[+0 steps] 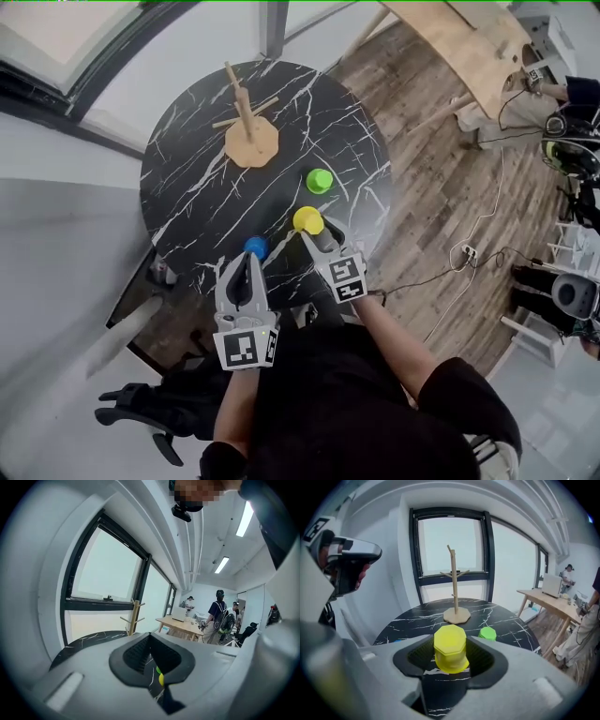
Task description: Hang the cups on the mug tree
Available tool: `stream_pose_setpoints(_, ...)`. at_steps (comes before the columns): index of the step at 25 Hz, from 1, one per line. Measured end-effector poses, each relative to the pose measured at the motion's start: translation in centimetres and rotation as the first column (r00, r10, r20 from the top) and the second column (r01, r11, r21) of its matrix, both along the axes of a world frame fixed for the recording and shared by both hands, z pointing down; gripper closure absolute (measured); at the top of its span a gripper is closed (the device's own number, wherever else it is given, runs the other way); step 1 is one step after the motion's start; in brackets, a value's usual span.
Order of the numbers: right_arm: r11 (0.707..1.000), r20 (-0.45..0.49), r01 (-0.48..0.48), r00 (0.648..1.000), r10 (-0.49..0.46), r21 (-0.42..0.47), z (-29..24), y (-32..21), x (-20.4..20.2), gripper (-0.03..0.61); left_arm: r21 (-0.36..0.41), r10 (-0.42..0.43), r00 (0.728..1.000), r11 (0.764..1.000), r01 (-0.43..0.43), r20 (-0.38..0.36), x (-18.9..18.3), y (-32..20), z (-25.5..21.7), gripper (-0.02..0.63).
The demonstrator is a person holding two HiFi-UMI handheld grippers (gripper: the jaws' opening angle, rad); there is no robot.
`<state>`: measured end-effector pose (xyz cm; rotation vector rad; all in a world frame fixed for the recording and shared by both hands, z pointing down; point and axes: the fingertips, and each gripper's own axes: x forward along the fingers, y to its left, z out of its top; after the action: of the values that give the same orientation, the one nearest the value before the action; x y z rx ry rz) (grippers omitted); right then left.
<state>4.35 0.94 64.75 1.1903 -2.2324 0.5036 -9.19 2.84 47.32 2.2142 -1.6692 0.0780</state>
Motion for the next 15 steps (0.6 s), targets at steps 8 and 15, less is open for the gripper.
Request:
stream_pose_setpoints(8,0.998,0.029,0.014,0.999,-0.016,0.055,-4.9,-0.1,-0.1,0.368,0.059,-0.018,1.0,0.998,0.018,0.005,-0.2,-0.5,-2.8,0.612)
stream_pose_setpoints(15,0.994,0.046,0.022,0.999,-0.027,0.111,-9.1,-0.7,-1.2,0.368,0.097,0.003,1.0,0.995,-0.004,0.006,-0.5,-1.8,-4.7,0.612)
